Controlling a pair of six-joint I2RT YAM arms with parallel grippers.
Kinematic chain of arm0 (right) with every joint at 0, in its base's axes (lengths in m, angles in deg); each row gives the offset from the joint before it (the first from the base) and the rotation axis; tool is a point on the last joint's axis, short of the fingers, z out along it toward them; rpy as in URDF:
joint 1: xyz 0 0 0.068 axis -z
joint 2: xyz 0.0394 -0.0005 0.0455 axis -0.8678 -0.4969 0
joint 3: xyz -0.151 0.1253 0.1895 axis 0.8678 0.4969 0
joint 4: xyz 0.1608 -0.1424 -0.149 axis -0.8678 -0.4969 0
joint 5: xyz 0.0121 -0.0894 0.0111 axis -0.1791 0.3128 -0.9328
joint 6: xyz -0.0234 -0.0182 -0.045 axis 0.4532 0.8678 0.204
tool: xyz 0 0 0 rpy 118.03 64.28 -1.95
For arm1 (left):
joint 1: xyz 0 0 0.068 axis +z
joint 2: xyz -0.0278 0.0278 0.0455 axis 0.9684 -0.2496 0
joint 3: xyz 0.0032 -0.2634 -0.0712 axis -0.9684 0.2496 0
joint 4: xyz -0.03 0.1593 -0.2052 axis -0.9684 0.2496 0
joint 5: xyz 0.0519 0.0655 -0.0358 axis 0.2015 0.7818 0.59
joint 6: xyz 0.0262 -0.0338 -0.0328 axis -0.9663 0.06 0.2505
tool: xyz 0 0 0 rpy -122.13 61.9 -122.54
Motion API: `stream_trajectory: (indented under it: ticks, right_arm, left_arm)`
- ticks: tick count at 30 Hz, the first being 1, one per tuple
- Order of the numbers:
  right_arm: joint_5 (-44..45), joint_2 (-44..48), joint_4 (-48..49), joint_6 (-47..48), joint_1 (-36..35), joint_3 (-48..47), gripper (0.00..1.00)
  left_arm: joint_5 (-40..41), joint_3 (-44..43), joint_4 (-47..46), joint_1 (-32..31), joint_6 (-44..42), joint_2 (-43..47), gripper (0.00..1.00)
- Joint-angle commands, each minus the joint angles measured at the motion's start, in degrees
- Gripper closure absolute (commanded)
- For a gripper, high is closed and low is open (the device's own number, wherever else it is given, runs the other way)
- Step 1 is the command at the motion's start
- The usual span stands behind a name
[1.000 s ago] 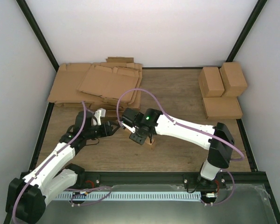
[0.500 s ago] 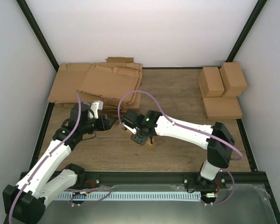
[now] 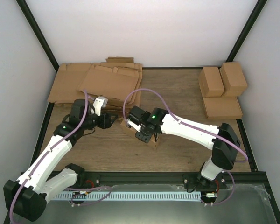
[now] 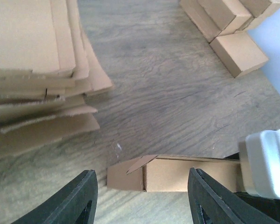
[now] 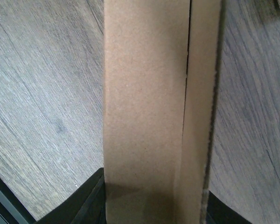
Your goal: Fold the paper box
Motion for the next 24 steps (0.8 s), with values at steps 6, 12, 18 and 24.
stream_trajectory:
  ticks: [6, 12, 18, 24]
  right_arm:
    - [-3.6, 3.1, 1.6, 3.5, 2.0, 0.9, 0.64]
    - [-4.3, 3.5, 2.1, 4.3, 2.5, 1.1, 0.64]
    - [-4.9, 3.8, 2.4, 4.8, 3.0, 1.4, 0.64]
    - [-5.2, 3.5, 2.3, 5.1, 3.1, 1.0, 0.64]
  left_arm:
    - [-3.5, -0.7, -6.7, -0.2, -19.9, 0.1, 0.32]
    - [-5.2, -2.2, -5.5, -0.3, -24.1, -6.6, 0.37]
    - [-6.2, -2.9, -5.0, -0.2, -27.4, -10.5, 0.46]
    - [-10.5, -4.0, -4.2, -0.2, -28.1, -12.1, 0.69]
